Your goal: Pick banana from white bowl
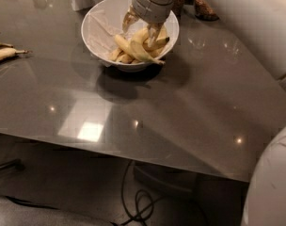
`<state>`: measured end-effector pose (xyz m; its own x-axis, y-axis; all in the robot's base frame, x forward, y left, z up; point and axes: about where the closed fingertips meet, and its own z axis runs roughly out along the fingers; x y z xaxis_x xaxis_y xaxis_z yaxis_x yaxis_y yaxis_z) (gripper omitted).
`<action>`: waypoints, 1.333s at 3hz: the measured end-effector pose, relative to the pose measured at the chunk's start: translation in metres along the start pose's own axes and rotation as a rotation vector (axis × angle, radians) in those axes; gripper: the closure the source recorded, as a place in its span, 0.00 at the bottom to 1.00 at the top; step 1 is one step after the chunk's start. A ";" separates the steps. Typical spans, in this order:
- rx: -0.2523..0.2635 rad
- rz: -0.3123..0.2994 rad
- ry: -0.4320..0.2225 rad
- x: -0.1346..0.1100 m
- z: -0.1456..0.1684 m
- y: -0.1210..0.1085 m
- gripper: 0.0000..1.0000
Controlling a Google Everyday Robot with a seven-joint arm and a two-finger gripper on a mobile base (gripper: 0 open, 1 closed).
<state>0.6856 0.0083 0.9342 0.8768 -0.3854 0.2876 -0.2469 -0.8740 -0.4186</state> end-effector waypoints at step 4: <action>-0.008 0.032 -0.103 -0.005 0.039 0.001 0.63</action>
Offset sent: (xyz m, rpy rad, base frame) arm 0.0097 0.0125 -0.0251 0.0113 0.0758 0.0237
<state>0.6973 0.0207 0.8991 0.9062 -0.3809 0.1836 -0.2784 -0.8643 -0.4188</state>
